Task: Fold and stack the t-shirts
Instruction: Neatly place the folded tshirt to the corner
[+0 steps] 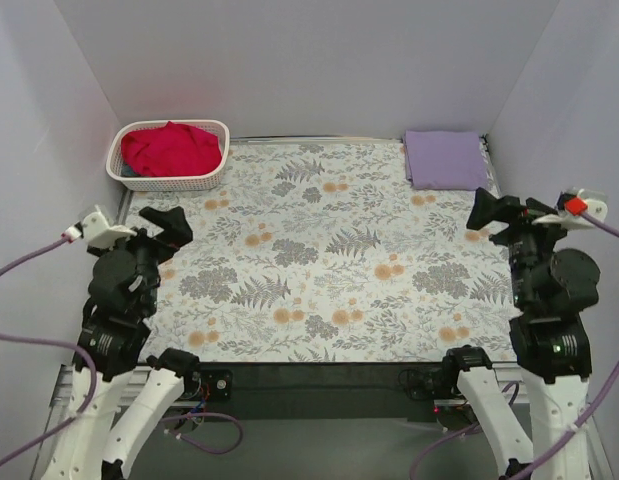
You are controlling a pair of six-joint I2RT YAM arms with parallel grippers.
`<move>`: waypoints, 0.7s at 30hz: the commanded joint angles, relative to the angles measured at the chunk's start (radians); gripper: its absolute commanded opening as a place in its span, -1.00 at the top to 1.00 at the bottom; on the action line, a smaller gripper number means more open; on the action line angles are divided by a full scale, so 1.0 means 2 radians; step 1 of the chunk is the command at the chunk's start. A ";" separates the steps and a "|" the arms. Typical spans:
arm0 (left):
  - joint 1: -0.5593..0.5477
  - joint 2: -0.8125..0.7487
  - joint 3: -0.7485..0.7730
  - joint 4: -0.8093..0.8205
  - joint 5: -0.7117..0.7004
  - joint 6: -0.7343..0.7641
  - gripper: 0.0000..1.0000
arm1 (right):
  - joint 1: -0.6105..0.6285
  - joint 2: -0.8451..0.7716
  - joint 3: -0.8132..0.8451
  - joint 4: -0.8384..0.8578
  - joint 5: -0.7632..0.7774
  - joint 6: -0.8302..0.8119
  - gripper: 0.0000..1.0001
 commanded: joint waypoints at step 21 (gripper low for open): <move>0.002 -0.332 -0.235 0.075 -0.024 0.036 -0.96 | 0.091 -0.242 -0.249 0.046 0.078 -0.085 -0.97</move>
